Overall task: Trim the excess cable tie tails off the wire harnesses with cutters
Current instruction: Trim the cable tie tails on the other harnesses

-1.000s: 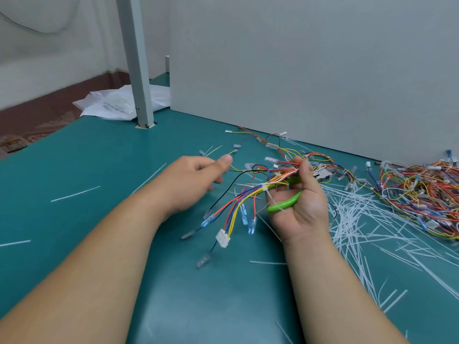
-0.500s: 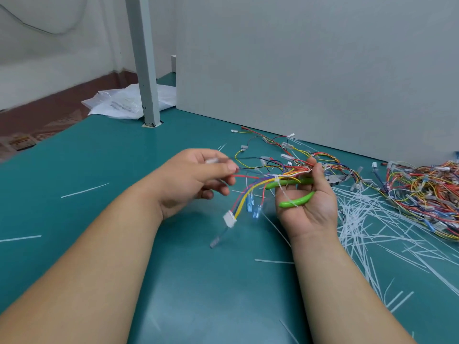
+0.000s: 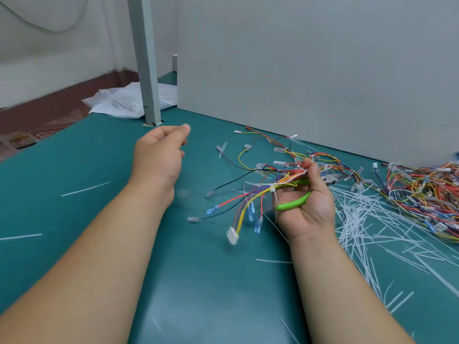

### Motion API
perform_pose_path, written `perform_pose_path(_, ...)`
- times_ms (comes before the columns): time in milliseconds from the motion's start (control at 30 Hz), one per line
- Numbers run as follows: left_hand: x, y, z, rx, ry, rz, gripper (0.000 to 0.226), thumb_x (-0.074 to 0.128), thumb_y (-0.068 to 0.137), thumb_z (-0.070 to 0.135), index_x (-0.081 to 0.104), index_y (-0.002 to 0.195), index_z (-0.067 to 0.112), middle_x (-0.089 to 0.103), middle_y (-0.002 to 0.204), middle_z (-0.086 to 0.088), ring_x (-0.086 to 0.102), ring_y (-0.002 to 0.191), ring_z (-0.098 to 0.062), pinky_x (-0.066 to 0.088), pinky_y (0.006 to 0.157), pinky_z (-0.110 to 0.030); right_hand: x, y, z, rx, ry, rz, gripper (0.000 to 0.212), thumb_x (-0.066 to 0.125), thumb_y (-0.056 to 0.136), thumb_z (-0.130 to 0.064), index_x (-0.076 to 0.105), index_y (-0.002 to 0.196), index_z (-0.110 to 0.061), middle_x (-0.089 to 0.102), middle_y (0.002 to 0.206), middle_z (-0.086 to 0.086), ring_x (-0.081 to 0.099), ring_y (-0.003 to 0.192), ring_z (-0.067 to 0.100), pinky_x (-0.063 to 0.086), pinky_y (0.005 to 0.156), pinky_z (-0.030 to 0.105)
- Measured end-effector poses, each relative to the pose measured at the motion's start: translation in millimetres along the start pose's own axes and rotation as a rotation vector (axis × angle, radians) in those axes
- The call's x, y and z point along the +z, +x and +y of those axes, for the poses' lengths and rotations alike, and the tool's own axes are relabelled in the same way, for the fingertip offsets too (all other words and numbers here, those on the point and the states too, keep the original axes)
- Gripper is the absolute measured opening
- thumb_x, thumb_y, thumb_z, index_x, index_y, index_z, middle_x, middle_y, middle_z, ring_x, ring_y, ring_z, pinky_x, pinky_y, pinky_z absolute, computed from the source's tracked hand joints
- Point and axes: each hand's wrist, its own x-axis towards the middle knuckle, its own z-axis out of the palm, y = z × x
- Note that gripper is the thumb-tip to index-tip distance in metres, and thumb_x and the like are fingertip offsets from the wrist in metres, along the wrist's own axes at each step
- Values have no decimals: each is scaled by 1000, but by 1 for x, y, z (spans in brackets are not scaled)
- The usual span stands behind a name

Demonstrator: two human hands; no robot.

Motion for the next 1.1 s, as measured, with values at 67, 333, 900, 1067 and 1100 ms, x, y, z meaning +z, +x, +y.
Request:
perform_pose_path(67,5,-5,-2,163,82,-17,18,70,93,35,70,76,27,63,64,22,53,59,3,43,56,-10,0,-2,2,30,-4,-15,4,63,96,-22,65,98,-19,62,92,-4,59,92,20,46,105,41)
perform_pose_path(333,33,-42,-22,209,461,-670,41,62,101,20,58,141,26,68,119,11,65,105,-1,44,97,-10,2,-6,5,76,-20,-131,11,67,86,-25,71,86,-15,68,80,0,71,85,24,52,100,50)
perform_pose_path(900,33,-40,-38,335,687,-811,43,69,93,36,58,134,38,67,116,20,57,118,-1,43,109,-41,3,-9,-1,136,106,-159,49,47,108,-28,74,71,-9,69,61,-1,69,51,14,59,49,31)
perform_pose_path(1067,30,-42,-33,391,863,-651,10,69,89,30,65,87,40,64,79,15,60,83,0,39,96,-36,3,-10,1,133,96,-147,31,55,100,-25,71,77,-13,68,64,-5,66,50,12,56,48,26)
perform_pose_path(1100,29,-41,-31,423,898,-588,13,68,89,31,62,81,40,66,82,15,60,88,-5,37,97,-35,3,-9,1,123,87,-134,28,58,96,-25,73,75,-13,68,65,-6,65,51,11,56,49,25)
